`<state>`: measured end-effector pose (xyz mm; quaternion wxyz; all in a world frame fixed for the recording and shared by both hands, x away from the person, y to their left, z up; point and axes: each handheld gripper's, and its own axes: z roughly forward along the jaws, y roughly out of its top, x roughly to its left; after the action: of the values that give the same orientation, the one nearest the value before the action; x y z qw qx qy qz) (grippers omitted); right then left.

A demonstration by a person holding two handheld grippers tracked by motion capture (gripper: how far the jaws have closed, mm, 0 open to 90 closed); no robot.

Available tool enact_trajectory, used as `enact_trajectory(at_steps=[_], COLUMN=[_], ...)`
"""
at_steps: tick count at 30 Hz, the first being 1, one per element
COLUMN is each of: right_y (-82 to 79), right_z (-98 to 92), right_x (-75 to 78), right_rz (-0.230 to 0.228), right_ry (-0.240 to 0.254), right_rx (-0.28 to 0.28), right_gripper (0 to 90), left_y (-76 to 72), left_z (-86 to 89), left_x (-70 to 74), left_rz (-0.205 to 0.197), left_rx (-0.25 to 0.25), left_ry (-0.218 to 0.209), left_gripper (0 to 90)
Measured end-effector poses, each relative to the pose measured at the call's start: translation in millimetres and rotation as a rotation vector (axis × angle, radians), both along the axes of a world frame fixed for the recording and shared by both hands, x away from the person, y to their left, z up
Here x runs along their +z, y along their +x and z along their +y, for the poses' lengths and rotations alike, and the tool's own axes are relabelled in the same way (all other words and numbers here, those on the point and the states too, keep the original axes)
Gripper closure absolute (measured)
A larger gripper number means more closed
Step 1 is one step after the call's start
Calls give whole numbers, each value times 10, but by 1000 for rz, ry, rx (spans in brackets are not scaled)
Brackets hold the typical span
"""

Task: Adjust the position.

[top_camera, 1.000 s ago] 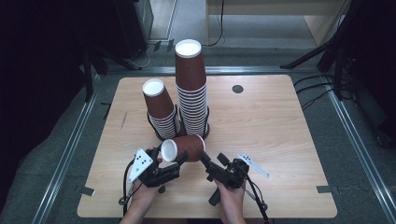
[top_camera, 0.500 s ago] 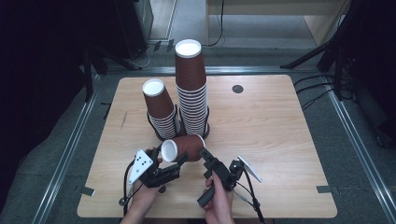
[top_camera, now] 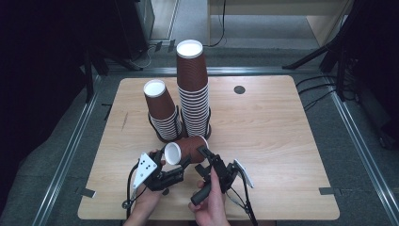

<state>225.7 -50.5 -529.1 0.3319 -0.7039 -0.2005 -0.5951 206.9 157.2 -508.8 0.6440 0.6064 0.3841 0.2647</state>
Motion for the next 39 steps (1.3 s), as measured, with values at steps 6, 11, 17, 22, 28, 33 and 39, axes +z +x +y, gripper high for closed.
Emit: enact_trajectory(at_steps=[6, 11, 17, 22, 28, 33, 39], right_y=[26, 88, 132, 155, 175, 179, 171], right_z=[85, 87, 100, 106, 107, 114, 109], right_x=[-7, -31, -62, -78, -70, -71, -70], right_rz=[44, 75, 93, 104, 103, 104, 77], right_ry=[27, 52, 91, 102, 94, 87, 70], right_rx=[27, 26, 17, 4, 15, 10, 9], right_gripper=[0, 0, 0, 8, 44, 55, 89], left_y=[-9, -21, -28, -35, -36, -29, -35], left_z=[-17, -38, -56, -69, -68, -60, -57], left_x=[-8, -13, -16, -23, -27, -33, -21], left_rz=[-2, -12, -18, -23, -20, -15, 11], left_rx=[-15, -25, -38, -48, -51, -53, -53], left_ry=[5, 20, 26, 32, 42, 42, 39], left_gripper=[207, 207, 207, 208, 207, 206, 198])
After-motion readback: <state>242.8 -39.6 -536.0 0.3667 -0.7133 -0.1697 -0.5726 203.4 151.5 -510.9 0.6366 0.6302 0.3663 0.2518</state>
